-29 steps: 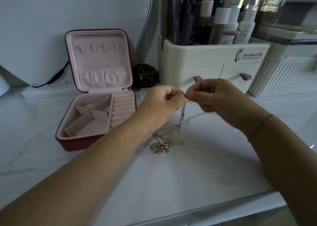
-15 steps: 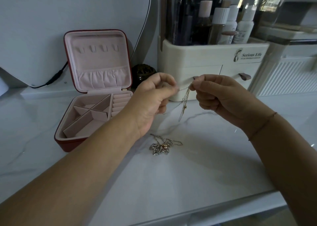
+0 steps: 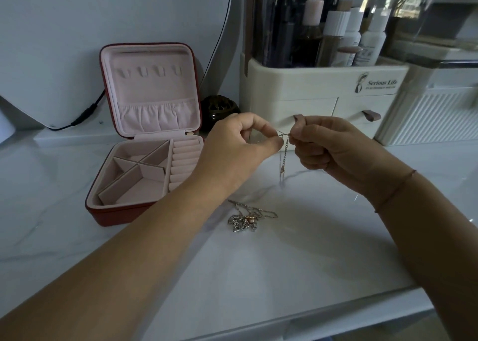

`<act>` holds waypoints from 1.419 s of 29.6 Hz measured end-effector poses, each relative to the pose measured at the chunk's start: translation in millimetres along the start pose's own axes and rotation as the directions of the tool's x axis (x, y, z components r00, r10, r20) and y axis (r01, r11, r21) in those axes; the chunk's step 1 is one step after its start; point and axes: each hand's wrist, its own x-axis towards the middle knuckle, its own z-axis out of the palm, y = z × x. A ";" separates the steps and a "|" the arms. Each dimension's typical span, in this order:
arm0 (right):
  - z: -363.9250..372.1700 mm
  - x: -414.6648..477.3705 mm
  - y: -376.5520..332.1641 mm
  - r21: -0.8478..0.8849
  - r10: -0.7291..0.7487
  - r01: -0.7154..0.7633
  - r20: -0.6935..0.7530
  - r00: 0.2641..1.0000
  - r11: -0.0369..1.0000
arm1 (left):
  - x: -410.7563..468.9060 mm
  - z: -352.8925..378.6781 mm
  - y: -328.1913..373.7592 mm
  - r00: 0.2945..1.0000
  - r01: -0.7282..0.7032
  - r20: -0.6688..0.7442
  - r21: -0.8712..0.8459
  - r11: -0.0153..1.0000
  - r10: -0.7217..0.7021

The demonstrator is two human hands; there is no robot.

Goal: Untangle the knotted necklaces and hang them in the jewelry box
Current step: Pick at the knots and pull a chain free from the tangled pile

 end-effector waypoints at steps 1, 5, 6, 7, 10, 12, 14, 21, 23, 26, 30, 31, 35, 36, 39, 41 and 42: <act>-0.2 -0.2 -0.4 -0.039 -0.017 0.016 -0.013 1.000 0.999 | 0.5 -0.2 -1.1 1.000 -0.002 -0.008 0.000 1.000 0.002; -1.3 -0.3 -1.5 -0.099 -0.067 0.060 -0.070 0.995 0.993 | 1.6 -0.4 -3.0 1.000 -0.016 -0.012 0.001 1.000 0.016; -1.3 0.0 -1.5 -0.103 -0.076 0.067 -0.084 0.994 0.992 | 1.6 -0.5 -3.4 1.000 -0.019 -0.011 0.002 1.000 0.019; -1.3 0.2 -1.3 -0.107 -0.085 0.075 -0.091 0.992 0.991 | 1.6 -0.4 -4.2 1.000 -0.018 -0.014 -0.002 1.000 0.018; -0.7 1.0 -0.2 -0.110 -0.096 0.084 -0.109 0.989 0.990 | 1.7 -0.1 -6.6 1.000 0.024 -0.015 -0.038 0.999 -0.025; -0.1 1.3 1.2 -0.121 -0.107 0.094 -0.112 0.988 0.988 | 2.0 -0.3 -6.9 0.997 0.076 0.011 -0.086 0.993 -0.075; 1.0 1.5 1.6 -0.155 -0.126 0.108 -0.111 0.986 0.982 | 2.7 -0.8 -6.4 0.988 0.150 0.049 -0.155 0.976 -0.144; 4.5 1.1 0.0 -0.187 -0.176 0.151 -0.126 0.976 0.971 | 1.7 -2.5 -0.8 0.961 0.258 0.162 -0.229 0.939 -0.224; 5.6 0.6 -1.0 -0.155 -0.168 0.150 -0.111 0.980 0.976 | 0.9 -1.1 -0.1 0.968 0.237 0.141 -0.223 0.946 -0.209; 6.7 0.2 -1.7 -0.119 -0.159 0.147 -0.094 0.983 0.982 | 0.4 2.2 -0.7 0.981 0.175 0.112 -0.167 0.970 -0.158; 6.6 0.0 -2.4 -0.116 -0.163 0.151 -0.101 0.981 0.982 | 0.5 4.9 -2.8 0.987 0.138 0.109 -0.162 0.977 -0.121; 6.4 0.1 -2.2 -0.109 -0.164 0.153 -0.103 0.981 0.982 | 0.3 5.2 -2.8 0.988 0.135 0.101 -0.151 0.979 -0.120; 5.2 0.5 -1.4 -0.087 -0.160 0.152 -0.101 0.982 0.985 | -0.8 5.8 -4.5 0.992 0.107 0.079 -0.160 0.981 -0.096; 5.0 0.6 -1.3 -0.083 -0.157 0.149 -0.099 0.983 0.985 | -0.7 6.4 -5.2 0.993 0.106 0.077 -0.164 0.981 -0.095; 4.5 1.3 -1.0 -0.066 -0.149 0.143 -0.101 0.984 0.988 | 1.1 8.0 -7.5 0.993 0.113 0.064 -0.176 0.978 -0.103; 4.3 1.7 -0.6 -0.059 -0.143 0.138 -0.098 0.985 0.989 | 1.2 8.0 -7.4 0.992 0.106 0.081 -0.189 0.976 -0.092; 4.4 1.6 -0.5 -0.059 -0.139 0.134 -0.091 0.986 0.989 | 0.9 7.6 -6.7 0.993 0.100 0.086 -0.194 0.976 -0.084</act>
